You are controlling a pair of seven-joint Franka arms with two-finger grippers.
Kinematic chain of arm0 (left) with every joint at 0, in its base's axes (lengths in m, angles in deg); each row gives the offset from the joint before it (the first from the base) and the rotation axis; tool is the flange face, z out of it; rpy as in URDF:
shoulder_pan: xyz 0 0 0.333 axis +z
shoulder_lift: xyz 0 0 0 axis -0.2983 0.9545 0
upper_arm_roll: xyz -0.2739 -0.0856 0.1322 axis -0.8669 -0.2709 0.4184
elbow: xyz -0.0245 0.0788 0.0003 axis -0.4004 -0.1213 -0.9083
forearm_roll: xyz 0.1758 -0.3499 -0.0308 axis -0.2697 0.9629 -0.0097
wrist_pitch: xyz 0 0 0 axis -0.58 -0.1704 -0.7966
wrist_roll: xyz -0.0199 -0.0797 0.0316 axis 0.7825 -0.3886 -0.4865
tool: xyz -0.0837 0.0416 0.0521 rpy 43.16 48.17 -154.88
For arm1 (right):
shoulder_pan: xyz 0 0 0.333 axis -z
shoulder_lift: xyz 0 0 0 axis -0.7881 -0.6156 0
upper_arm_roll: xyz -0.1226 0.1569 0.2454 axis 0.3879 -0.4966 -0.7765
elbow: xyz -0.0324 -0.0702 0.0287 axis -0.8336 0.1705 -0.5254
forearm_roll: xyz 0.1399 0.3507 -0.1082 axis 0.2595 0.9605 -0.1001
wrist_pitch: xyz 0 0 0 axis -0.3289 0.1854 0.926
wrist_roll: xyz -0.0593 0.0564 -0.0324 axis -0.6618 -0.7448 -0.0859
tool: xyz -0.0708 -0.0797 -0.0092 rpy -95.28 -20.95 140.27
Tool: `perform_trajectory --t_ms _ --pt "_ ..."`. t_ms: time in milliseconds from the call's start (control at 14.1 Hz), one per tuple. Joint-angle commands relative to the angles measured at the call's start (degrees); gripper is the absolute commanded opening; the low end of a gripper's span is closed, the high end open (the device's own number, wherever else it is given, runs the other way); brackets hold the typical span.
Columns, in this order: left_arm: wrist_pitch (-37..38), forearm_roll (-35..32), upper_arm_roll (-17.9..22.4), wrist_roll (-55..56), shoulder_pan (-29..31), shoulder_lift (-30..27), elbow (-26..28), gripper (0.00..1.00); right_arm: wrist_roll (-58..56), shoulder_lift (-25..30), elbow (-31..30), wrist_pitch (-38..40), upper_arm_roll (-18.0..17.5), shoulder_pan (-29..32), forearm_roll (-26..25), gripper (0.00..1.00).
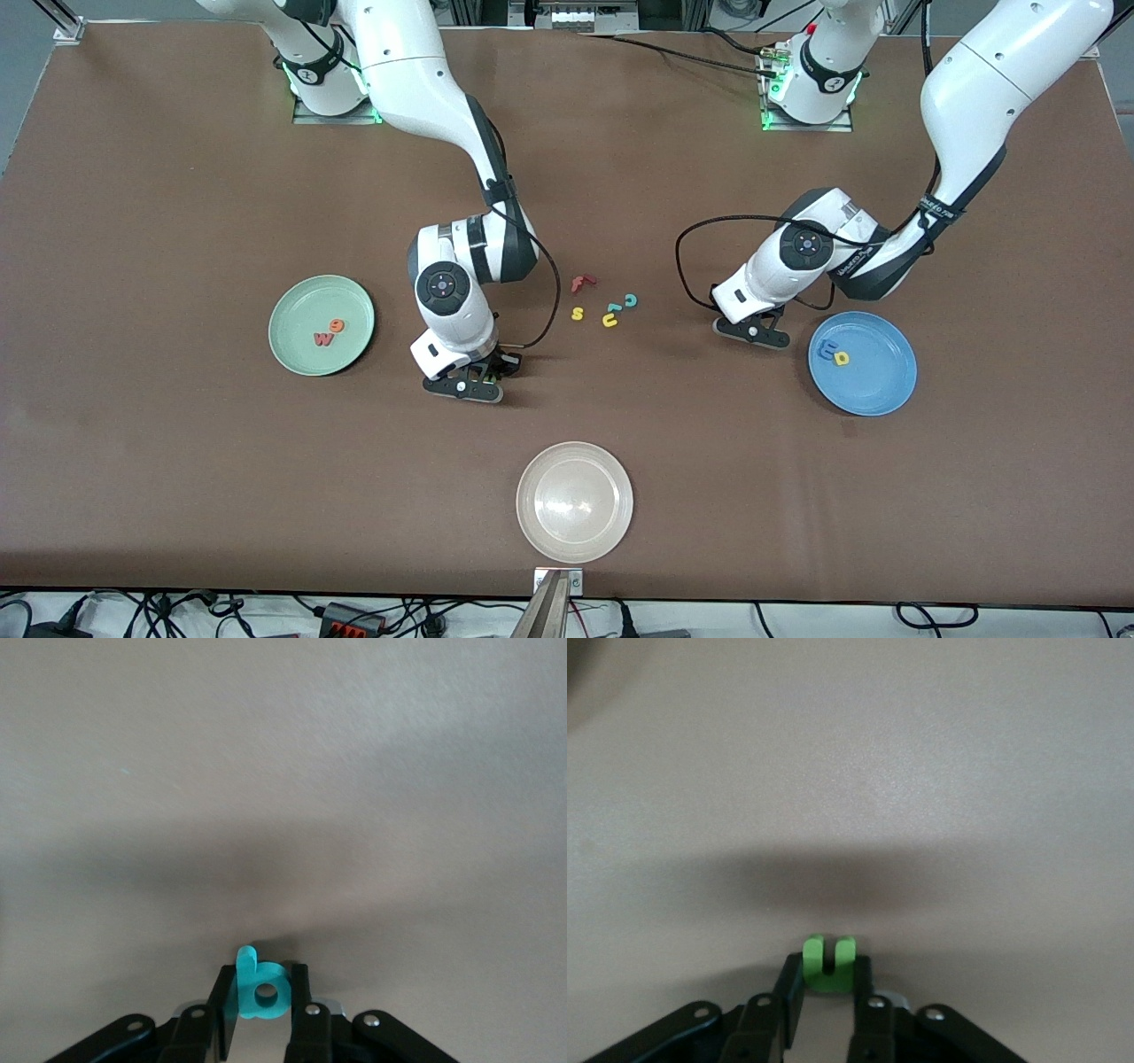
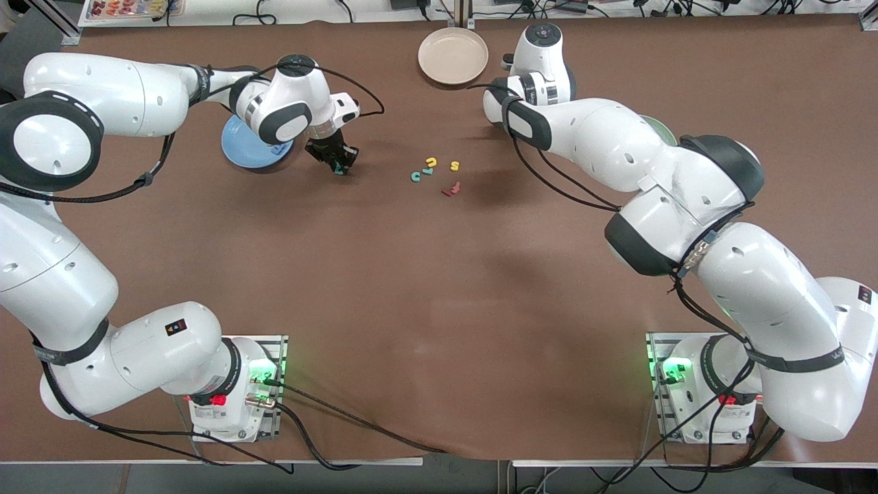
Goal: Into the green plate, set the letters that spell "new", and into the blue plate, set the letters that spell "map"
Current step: 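Place the green u on the green plate while the left gripper places the b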
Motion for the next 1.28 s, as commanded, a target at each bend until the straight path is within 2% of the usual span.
perform_trajectory --t_ms 0,142,355,497,711,782,995,1066,1208 --pt "8.29 -1.31 -2.77 -4.90 1.76 -1.29 -4.65 0.00 -0.72 0.16 1.24 1.81 -0.34 0.58 -0.01 0.08" --pt "12.96 -1.05 -4.80 -9.03 4.13 -1.20 -7.46 0.00 -5.70 1.56 0.45 7.94 1.41 0.49 0.08 0.07" --pt "17.10 -0.69 -4.89 -18.08 6.68 -1.12 -11.25 0.00 -11.86 6.04 -4.81 16.30 6.76 -1.87 0.08 0.07" --pt "17.11 -0.61 -4.89 -24.24 10.10 -0.94 -12.13 0.00 -21.32 8.50 -13.57 17.02 13.86 -7.21 0.17 0.07" --pt "16.59 -0.61 -4.37 -32.15 14.06 0.46 -12.58 0.01 -36.09 9.30 -24.66 17.20 25.82 -15.22 0.34 0.07" --pt "16.24 -0.69 -4.02 -33.65 15.47 1.25 -12.58 0.01 -40.41 9.30 -27.22 17.20 28.29 -16.37 0.69 0.07" --pt "14.39 -0.87 -3.84 -36.04 17.59 2.93 -12.40 0.09 -47.56 9.39 -31.28 17.46 30.69 -16.38 0.87 0.07" --pt "14.30 -0.87 -3.32 -36.13 17.50 2.84 -12.40 0.22 -47.57 9.48 -31.98 17.46 30.69 -16.47 0.87 0.07" --pt "14.47 -0.78 -3.66 -36.39 17.33 2.58 -12.58 1.00 -47.66 9.30 -32.34 17.29 30.60 -16.30 0.87 0.08"
